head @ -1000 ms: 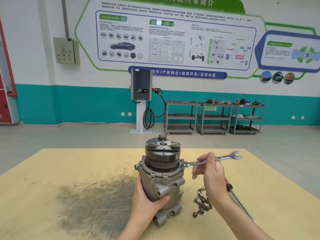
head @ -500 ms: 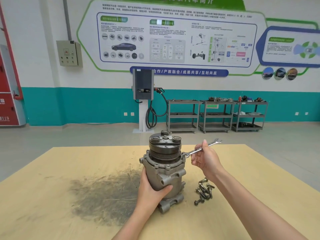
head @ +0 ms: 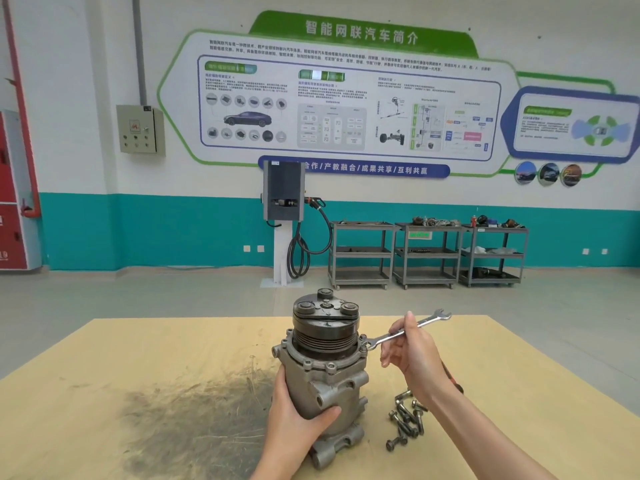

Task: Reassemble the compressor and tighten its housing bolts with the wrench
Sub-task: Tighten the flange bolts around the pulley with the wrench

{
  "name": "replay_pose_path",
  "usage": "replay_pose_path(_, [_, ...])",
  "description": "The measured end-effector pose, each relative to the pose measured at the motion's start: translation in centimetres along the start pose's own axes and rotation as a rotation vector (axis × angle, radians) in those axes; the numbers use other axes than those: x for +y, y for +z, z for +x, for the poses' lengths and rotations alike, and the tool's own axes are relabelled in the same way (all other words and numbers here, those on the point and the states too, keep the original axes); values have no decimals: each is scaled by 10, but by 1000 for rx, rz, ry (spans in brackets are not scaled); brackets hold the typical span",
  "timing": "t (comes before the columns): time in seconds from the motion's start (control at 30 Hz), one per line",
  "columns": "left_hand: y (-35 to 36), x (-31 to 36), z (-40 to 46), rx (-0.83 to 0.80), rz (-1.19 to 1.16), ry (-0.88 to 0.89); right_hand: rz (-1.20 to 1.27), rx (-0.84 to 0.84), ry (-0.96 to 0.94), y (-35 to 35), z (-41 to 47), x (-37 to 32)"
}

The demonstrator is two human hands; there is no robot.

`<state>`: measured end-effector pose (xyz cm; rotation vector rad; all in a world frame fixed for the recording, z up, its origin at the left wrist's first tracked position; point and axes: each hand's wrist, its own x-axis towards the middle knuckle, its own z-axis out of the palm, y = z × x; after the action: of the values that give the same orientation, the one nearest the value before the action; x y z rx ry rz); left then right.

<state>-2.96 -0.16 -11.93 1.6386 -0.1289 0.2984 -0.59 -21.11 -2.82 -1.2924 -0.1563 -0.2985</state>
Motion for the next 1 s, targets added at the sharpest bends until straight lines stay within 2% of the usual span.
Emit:
replay_pose_path(0.13, [0, -2, 0, 0, 8, 2, -30, 115, -174, 7, -12, 12])
replay_pose_path(0.27, [1, 0, -1, 12, 2, -12, -167, 235, -411, 17, -36, 24])
replay_pose_path(0.4, [1, 1, -3, 25, 6, -14, -402, 222, -587, 28, -54, 29])
replay_pose_path(0.53, [0, 6, -6, 15, 3, -20, -541, 206, -635, 27, -53, 21])
replay_pose_path(0.67, [-1, 10, -8, -2, 9, -36, -397, 214, -525, 22, -40, 6])
replay_pose_path(0.87, [-1, 9, -7, -1, 6, -42, -296, 88, -280, 5, -23, 2])
replay_pose_path(1.0, [-1, 8, -6, 7, 0, -43, -109, 136, -207, -1, -14, 2])
